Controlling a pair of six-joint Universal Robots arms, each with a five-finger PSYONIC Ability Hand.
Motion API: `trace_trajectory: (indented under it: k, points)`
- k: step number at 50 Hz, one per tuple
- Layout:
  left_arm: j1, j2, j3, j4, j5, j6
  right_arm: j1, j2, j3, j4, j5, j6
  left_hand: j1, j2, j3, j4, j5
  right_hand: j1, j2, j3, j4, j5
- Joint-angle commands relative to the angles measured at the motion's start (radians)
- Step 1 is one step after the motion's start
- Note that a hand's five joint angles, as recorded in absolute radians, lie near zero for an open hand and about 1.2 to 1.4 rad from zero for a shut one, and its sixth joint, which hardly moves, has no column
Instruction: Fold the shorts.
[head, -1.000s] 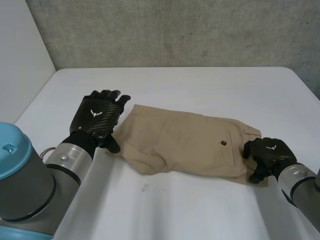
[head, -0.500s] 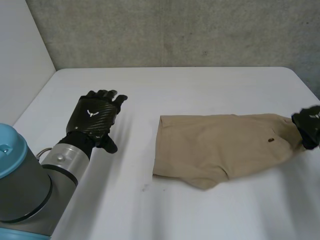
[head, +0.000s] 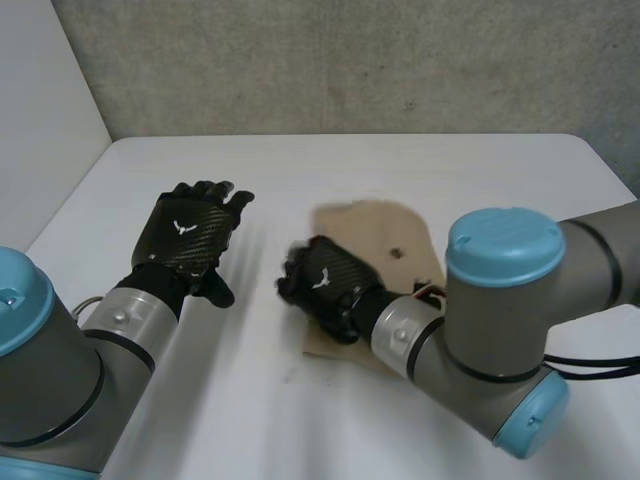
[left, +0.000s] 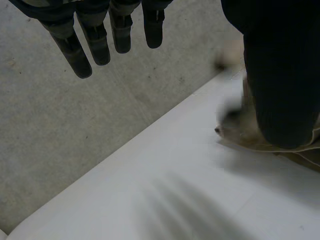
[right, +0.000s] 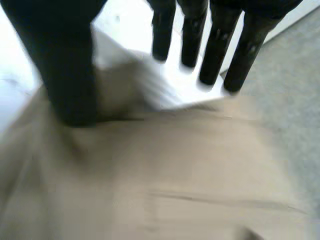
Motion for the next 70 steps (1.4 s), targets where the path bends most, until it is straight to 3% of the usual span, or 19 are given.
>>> trace_trajectory:
  k: [1,5,11,18,26,36,46,52,56,61,70]
  points:
    - [-0.001,-0.002,0.020,0.006,0.000,-0.001,-0.026,-0.106,-0.031,-0.017,0.025,0.219,-0.019,-0.027,-0.040,-0.031,-0.046,-0.212,-0.305,-0.346,-0.339,-0.358]
    - [-0.012,-0.011,0.065,0.008,0.002,-0.009,-0.117,-0.155,-0.033,-0.020,0.087,0.458,-0.019,-0.027,-0.040,-0.031,-0.046,-0.212,-0.305,-0.346,-0.339,-0.358]
    - [-0.065,-0.078,0.198,-0.003,0.000,-0.105,-0.211,-0.200,-0.038,0.001,0.121,0.654,-0.004,-0.012,-0.025,-0.015,-0.031,-0.212,-0.305,-0.346,-0.339,-0.358]
    - [-0.172,-0.265,0.371,-0.070,-0.001,-0.178,-0.231,-0.064,-0.082,0.141,0.136,0.600,0.002,-0.006,-0.019,-0.009,-0.025,-0.212,-0.305,-0.346,-0.339,-0.358]
    - [-0.237,-0.569,0.578,-0.305,-0.141,-0.199,-0.249,0.070,-0.116,0.190,0.206,0.553,-0.013,-0.021,-0.034,-0.024,-0.039,-0.212,-0.305,-0.346,-0.339,-0.358]
    - [-0.242,-0.626,0.609,-0.347,-0.172,-0.198,-0.281,0.099,-0.117,0.199,0.272,0.436,-0.016,-0.024,-0.036,-0.027,-0.042,-0.212,-0.305,-0.346,-0.339,-0.358]
    - [-0.265,-0.370,0.596,-0.351,-0.167,-0.195,-0.284,-0.088,-0.136,0.187,0.265,0.470,-0.019,-0.027,-0.040,-0.031,-0.046,-0.212,-0.305,-0.346,-0.339,-0.358]
    - [-0.244,-0.194,0.586,-0.361,-0.172,-0.192,-0.295,-0.230,-0.153,0.169,0.288,0.609,-0.019,-0.027,-0.040,-0.031,-0.046,-0.212,-0.305,-0.346,-0.339,-0.358]
    - [-0.147,-0.056,0.576,-0.388,-0.170,-0.190,-0.300,-0.327,-0.139,0.124,0.364,0.660,-0.007,-0.015,-0.028,-0.018,-0.034,-0.212,-0.305,-0.346,-0.339,-0.358]
    - [-0.012,0.052,0.602,-0.541,-0.161,-0.192,-0.330,-0.375,-0.154,0.129,0.424,0.658,0.002,-0.006,-0.019,-0.009,-0.025,-0.212,-0.305,-0.346,-0.339,-0.358]
    - [0.046,0.067,0.603,-0.624,-0.101,-0.192,-0.340,-0.373,-0.183,0.213,0.421,0.658,-0.019,-0.027,-0.040,-0.031,-0.046,-0.212,-0.305,-0.346,-0.339,-0.358]
